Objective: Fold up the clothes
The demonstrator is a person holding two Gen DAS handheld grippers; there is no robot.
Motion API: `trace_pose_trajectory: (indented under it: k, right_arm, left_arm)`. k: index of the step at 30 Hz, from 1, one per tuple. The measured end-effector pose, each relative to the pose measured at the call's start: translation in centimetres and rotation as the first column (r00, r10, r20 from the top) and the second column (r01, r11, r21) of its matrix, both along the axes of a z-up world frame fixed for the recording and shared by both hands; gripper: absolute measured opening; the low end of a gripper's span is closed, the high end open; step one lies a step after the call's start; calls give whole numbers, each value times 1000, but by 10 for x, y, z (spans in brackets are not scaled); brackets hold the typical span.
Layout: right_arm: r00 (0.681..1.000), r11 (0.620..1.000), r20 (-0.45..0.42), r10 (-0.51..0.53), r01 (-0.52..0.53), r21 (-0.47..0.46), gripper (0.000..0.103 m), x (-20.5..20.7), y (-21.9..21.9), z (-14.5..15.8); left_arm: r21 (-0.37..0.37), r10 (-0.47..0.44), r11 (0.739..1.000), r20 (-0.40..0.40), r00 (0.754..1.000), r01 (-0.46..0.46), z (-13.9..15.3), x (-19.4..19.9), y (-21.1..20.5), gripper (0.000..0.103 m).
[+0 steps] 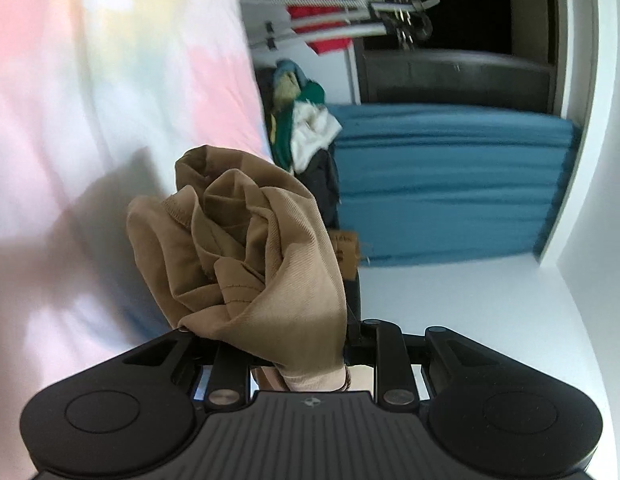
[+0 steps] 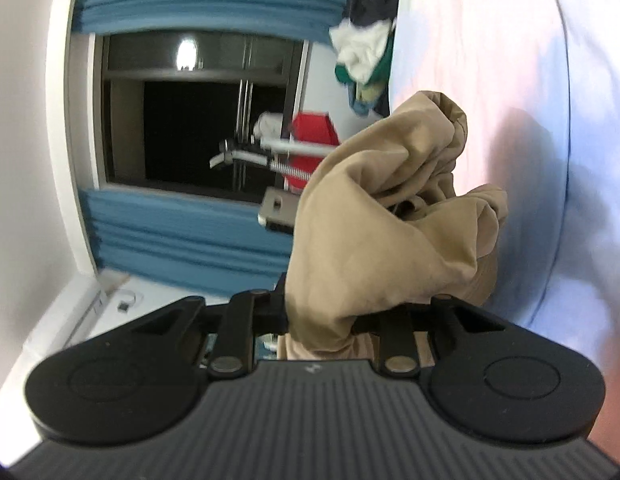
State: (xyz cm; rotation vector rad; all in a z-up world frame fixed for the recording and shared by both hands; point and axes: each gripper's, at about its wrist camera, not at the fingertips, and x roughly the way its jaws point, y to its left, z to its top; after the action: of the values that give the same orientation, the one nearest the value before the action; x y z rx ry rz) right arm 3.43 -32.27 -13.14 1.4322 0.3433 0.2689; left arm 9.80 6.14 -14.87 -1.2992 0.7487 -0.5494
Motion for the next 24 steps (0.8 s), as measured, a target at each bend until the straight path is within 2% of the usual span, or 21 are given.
trace_pose_trajectory:
  k: [5, 9, 11, 13, 14, 16, 18, 20, 22, 24]
  right_arm:
    - [994, 995, -55, -91, 90, -31, 29, 20, -68, 39]
    - [981, 980, -82, -178, 169, -110, 29, 56, -141, 65]
    - [971, 969, -86, -224, 212, -128, 29, 77, -182, 71]
    - [963, 961, -83, -255, 243, -134, 29, 95, -218, 72]
    - [959, 956, -83, -270, 257, -142, 29, 103, -234, 70]
    - [953, 952, -113, -280, 260, -161, 29, 107, -242, 46]
    - [946, 948, -143, -290, 263, -180, 29, 110, -250, 23]
    - [938, 943, -172, -300, 265, -199, 28, 114, -259, -1]
    - [929, 939, -201, -311, 267, -218, 29, 117, -267, -25]
    - [919, 934, -229, -322, 268, -238, 29, 121, -275, -48]
  left_arm:
    - [5, -84, 996, -34, 996, 85, 29, 55, -88, 26]
    - [89, -175, 980, -35, 984, 177, 47, 117, -184, 26]
    - [84, -211, 973, -40, 977, 214, 49, 147, -231, 26]
    - [110, -232, 966, -18, 973, 233, 51, 169, -271, 26]
    - [138, -241, 961, 0, 971, 239, 51, 177, -289, 26]
    - [219, -262, 944, 44, 964, 247, 49, 189, -321, 26]
    - [341, -303, 903, 75, 950, 261, 39, 194, -346, 26]
    - [413, -321, 868, 48, 946, 274, 18, 188, -357, 26]
    - [434, -330, 850, -3, 944, 299, -8, 189, -361, 26]
    - [458, -358, 820, -56, 932, 343, -36, 177, -353, 26]
